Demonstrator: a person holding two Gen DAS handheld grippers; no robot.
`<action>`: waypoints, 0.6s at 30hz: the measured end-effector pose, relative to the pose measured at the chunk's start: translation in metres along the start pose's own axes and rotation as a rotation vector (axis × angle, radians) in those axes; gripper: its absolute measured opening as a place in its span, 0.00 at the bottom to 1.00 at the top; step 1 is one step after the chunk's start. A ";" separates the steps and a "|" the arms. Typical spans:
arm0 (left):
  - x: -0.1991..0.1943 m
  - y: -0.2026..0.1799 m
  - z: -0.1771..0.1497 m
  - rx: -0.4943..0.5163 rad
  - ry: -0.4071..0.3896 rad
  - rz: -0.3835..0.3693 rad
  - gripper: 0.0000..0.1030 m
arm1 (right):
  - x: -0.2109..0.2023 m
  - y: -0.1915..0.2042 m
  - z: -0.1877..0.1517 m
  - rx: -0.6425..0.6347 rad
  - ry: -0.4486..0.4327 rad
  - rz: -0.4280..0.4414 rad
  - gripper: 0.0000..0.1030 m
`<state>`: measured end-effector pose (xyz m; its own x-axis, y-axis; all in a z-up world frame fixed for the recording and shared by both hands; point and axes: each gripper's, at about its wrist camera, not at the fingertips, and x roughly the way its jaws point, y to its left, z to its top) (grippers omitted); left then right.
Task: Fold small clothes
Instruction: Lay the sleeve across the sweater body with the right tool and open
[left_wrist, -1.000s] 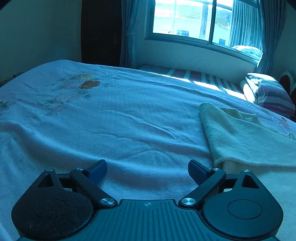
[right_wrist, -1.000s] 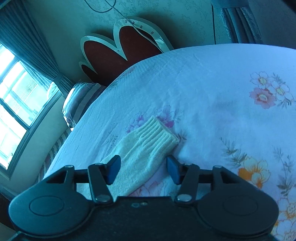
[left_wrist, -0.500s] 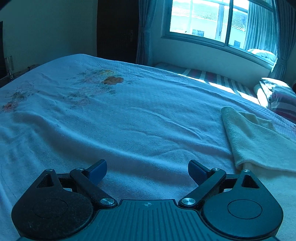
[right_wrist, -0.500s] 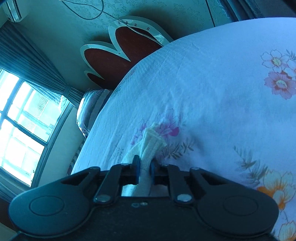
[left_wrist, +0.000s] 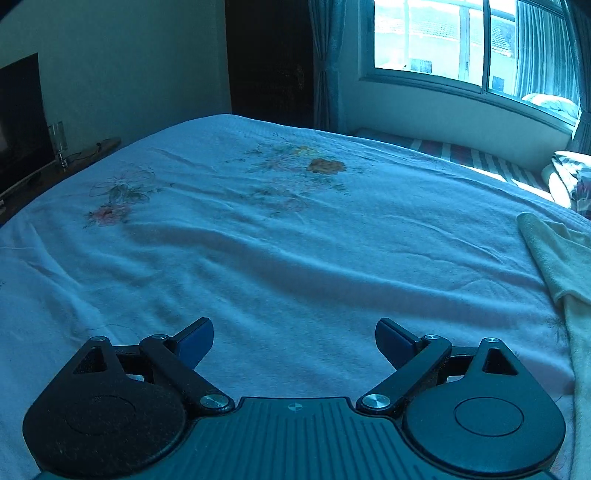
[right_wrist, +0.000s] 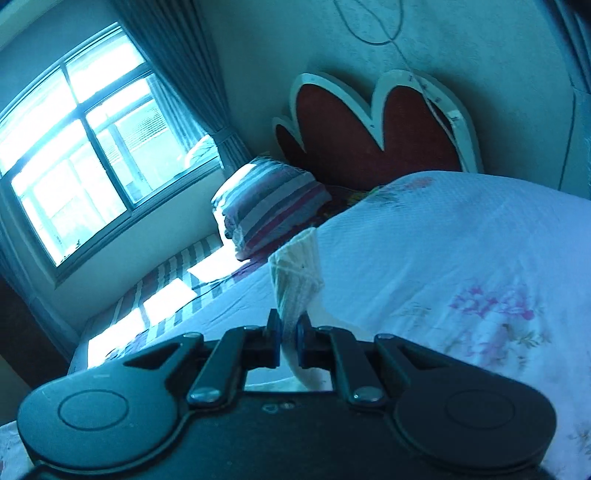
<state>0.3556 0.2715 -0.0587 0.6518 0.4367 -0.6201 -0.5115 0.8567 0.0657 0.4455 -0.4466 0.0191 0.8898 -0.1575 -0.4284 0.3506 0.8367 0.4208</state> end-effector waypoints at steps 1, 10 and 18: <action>-0.002 0.009 -0.001 0.004 -0.002 0.007 0.91 | 0.004 0.021 -0.003 -0.022 0.011 0.029 0.09; -0.019 0.098 -0.014 -0.032 -0.011 0.102 0.91 | 0.049 0.213 -0.094 -0.182 0.206 0.291 0.09; -0.009 0.173 -0.024 -0.126 0.002 0.207 0.91 | 0.049 0.314 -0.184 -0.334 0.342 0.377 0.09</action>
<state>0.2483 0.4093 -0.0603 0.5246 0.5992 -0.6047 -0.7003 0.7076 0.0937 0.5449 -0.0947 -0.0171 0.7710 0.3127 -0.5548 -0.1301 0.9301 0.3434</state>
